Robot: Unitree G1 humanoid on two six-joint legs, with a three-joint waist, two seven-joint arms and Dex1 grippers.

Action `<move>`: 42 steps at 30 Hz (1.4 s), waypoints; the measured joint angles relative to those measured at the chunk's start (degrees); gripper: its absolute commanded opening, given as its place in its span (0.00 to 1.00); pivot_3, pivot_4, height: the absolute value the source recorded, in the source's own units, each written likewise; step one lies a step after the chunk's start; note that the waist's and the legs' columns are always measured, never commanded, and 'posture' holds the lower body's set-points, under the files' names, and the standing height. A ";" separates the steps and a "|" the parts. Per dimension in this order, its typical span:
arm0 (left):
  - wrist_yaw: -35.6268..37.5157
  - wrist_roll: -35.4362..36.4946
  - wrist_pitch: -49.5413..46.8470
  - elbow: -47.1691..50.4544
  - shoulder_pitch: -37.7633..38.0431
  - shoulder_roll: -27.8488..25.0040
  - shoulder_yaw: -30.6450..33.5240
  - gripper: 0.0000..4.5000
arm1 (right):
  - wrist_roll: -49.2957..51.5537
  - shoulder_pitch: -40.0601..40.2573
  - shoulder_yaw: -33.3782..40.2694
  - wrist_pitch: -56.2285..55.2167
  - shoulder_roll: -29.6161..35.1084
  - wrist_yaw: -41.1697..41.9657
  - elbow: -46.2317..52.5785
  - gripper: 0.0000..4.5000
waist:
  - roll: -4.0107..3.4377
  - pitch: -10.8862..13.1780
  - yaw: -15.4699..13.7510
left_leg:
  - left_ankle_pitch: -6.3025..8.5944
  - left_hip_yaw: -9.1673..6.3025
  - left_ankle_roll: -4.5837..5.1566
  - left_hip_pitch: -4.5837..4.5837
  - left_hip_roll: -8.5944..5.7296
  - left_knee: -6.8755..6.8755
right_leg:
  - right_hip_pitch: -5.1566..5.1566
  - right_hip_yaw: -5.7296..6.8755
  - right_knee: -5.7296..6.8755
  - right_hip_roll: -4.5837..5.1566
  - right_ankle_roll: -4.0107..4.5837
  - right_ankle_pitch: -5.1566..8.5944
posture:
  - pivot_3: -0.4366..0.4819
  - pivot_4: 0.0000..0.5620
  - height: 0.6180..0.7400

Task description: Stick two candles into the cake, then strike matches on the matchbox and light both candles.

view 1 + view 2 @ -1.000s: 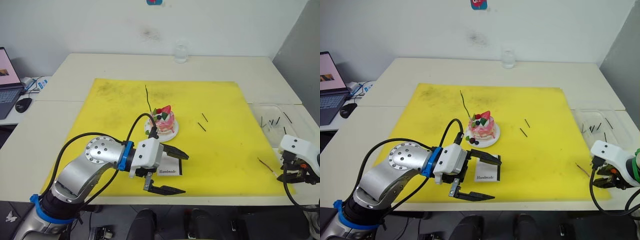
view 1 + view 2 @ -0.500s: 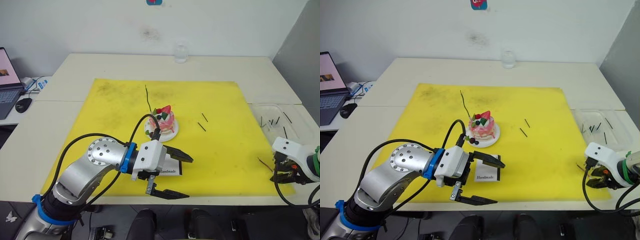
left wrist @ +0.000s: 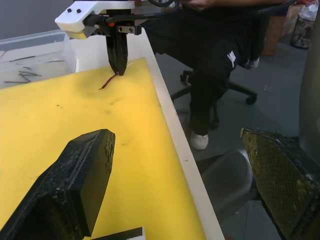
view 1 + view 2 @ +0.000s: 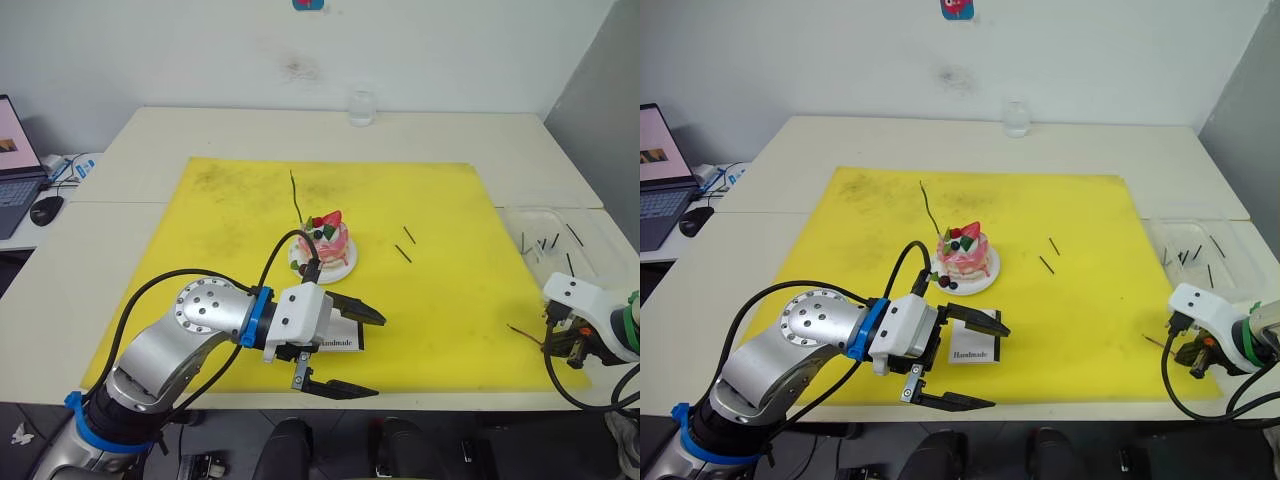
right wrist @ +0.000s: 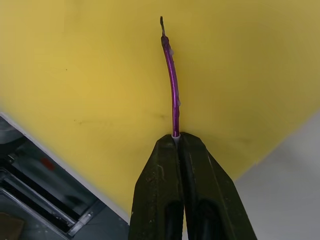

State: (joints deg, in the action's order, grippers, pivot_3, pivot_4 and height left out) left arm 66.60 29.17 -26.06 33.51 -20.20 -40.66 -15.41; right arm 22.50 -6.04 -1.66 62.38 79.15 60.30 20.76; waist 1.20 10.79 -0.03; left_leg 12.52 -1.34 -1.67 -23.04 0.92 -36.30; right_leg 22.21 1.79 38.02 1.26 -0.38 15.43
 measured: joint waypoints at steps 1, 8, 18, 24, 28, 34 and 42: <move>-0.21 0.00 -0.02 -0.03 0.18 -0.13 0.03 1.00 | 1.05 -0.54 0.57 0.66 0.00 0.50 0.48 0.00 | 0.00 0.00 0.02 | 0.00 0.00 0.00 0.00 0.00 0.00 | 0.01 -0.01 0.01 0.00 0.00 0.00 | 0.48 0.27 1.00; -7.38 2.39 -4.56 -0.48 2.25 0.37 6.61 1.00 | 12.55 -17.42 7.42 6.32 -12.83 -1.67 5.77 0.00 | 0.03 0.01 0.23 | 0.00 -0.04 0.00 0.05 0.18 -0.04 | -0.03 0.04 0.07 -0.14 -0.01 -0.01 | 0.48 0.27 1.00; -21.19 3.44 -4.72 0.45 12.38 2.87 22.58 1.00 | 6.45 -26.27 4.37 -17.61 -51.84 -22.99 3.81 0.00 | 0.10 0.01 -0.10 | 0.00 -0.02 -0.01 0.01 0.49 0.06 | 0.08 -0.04 0.07 -0.19 0.08 0.00 | 0.48 0.27 1.00; -26.12 3.46 -3.24 0.37 16.17 5.64 27.27 1.00 | -1.75 -22.90 -1.77 -39.32 -64.73 -26.28 -4.44 0.00 | 0.10 0.00 0.07 | 0.00 0.06 -0.01 0.19 0.51 0.06 | 0.08 -0.35 0.17 -0.19 0.22 -0.11 | 0.48 0.27 1.00; -26.55 3.11 -2.16 0.41 18.41 5.87 26.96 1.00 | -6.02 -20.90 -5.11 -50.62 -69.70 -26.61 -12.25 0.00 | 0.10 0.00 0.13 | -0.01 0.18 -0.01 0.28 0.55 0.06 | 0.10 -0.49 0.23 -0.23 0.34 -0.20 | 0.48 0.27 1.00; -27.16 3.71 -1.91 0.30 19.80 5.96 27.21 1.00 | -8.50 -22.03 -7.66 -57.97 -74.85 -27.16 -19.11 0.00 | 0.10 -0.01 0.17 | -0.01 0.33 -0.01 0.52 0.60 0.05 | 0.15 -0.65 0.64 -0.26 0.48 -0.12 | 0.48 0.27 1.00; -28.38 6.61 -3.34 0.30 17.02 6.03 27.19 1.00 | -11.32 -23.95 -8.37 -65.21 -77.22 -28.30 -29.95 0.00 | 0.10 -0.01 0.32 | -0.01 0.45 -0.01 0.72 0.66 0.05 | 0.15 -0.81 0.88 -0.34 0.56 -0.07 | 0.48 0.27 1.00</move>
State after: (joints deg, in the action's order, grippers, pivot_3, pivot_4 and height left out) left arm 38.22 35.77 -29.40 33.81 -3.18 -34.63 11.78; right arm 11.18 -29.99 -10.02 -2.83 1.92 32.00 -9.19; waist 1.30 10.79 0.29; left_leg 12.51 -0.89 -1.68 -22.33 1.58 -36.25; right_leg 22.35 0.98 38.90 0.92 0.18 15.36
